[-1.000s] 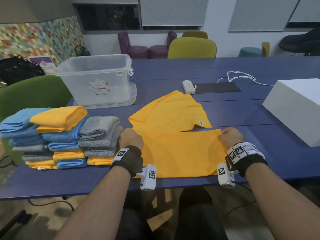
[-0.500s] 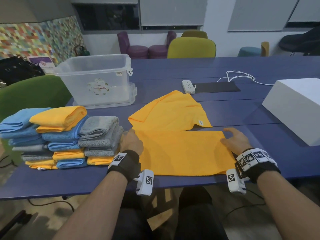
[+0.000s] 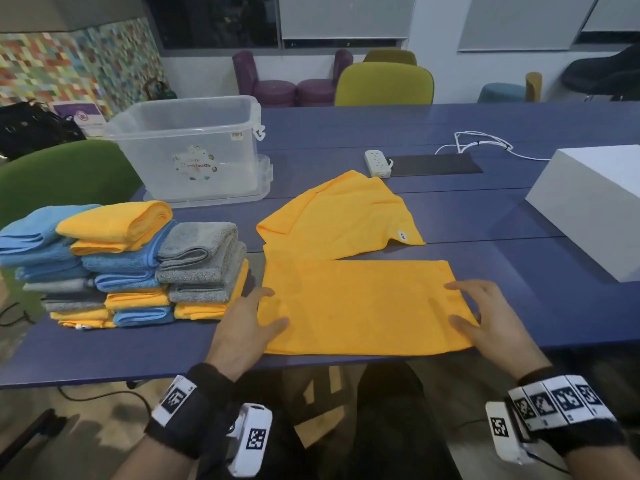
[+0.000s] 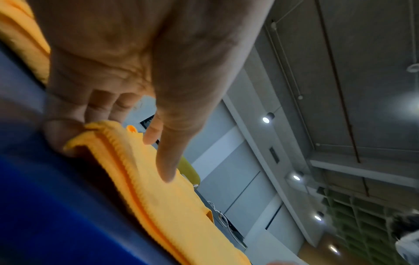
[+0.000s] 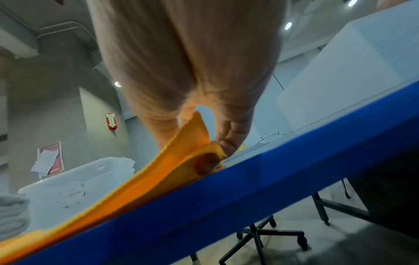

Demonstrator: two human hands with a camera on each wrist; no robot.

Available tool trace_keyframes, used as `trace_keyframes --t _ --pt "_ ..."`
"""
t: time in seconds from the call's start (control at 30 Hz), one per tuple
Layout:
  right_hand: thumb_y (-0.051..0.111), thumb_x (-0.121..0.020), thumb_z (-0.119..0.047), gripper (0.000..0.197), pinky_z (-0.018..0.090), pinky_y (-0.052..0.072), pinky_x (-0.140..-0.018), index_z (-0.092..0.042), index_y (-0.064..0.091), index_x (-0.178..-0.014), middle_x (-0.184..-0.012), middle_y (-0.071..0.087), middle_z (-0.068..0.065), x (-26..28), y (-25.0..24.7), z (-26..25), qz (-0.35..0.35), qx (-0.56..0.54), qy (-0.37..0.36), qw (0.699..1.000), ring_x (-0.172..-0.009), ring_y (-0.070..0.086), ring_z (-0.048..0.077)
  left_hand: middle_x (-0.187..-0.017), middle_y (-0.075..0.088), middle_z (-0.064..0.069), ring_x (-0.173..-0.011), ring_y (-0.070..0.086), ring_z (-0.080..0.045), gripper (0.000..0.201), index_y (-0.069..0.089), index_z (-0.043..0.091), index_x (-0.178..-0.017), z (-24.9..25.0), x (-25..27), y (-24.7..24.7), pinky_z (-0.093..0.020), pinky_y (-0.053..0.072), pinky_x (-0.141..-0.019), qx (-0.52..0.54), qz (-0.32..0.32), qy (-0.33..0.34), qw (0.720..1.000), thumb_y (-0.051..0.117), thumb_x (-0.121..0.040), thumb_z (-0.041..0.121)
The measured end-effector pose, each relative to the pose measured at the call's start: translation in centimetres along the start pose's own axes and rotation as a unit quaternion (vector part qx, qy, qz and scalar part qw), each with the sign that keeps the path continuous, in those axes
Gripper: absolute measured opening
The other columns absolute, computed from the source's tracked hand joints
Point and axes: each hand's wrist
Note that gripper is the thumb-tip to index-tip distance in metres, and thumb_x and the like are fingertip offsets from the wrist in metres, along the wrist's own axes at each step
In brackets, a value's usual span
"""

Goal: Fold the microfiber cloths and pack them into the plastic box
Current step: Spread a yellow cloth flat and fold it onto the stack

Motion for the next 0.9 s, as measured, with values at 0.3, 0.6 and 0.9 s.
trace_keyframes --t 0.3,0.6,0.9 --pt "0.094 -0.067 -0.025 0.072 0.032 0.043 -0.096 -0.044 0.056 -0.125 -0.132 0.043 -0.018 3.4 0.6 0.7 -0.088 0.065 -0.107 0.988 -0.12 0.048 0.009 -0.162 0.028 0.003 -0.137 0.039 -0.02 0.07 0.049 0.024 -0.146 0.3 3.3 1.9 -0.035 0.043 -0.109 -0.17 -0.071 0.127 0.975 0.081 -0.085 0.033" --pt "0.077 -0.068 0.019 0.067 0.017 0.044 -0.076 -0.043 0.074 -0.094 -0.091 0.069 -0.025 4.2 -1.6 1.7 0.026 0.052 -0.134 0.989 -0.089 0.06 0.003 -0.104 0.066 0.016 -0.098 0.062 -0.004 0.031 0.076 0.026 -0.104 -2.6 4.6 1.3 -0.028 0.052 -0.086 -0.033 0.039 0.166 0.985 0.083 -0.081 0.006" --pt "0.062 -0.094 -0.029 0.012 0.01 0.046 -0.072 -0.025 0.071 -0.086 -0.081 0.073 -0.021 2.0 -1.8 -1.4 0.043 -0.14 -0.014 0.989 -0.078 0.064 -0.008 -0.103 0.076 0.002 -0.104 0.067 -0.012 0.011 0.08 0.017 -0.096 -2.1 2.1 -0.3 -0.037 0.051 -0.095 0.289 0.069 0.068 0.952 0.08 -0.085 0.018"
Point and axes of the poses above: each hand's wrist, its own x-axis away from the middle knuckle, its own y-axis out of the palm, z = x × y
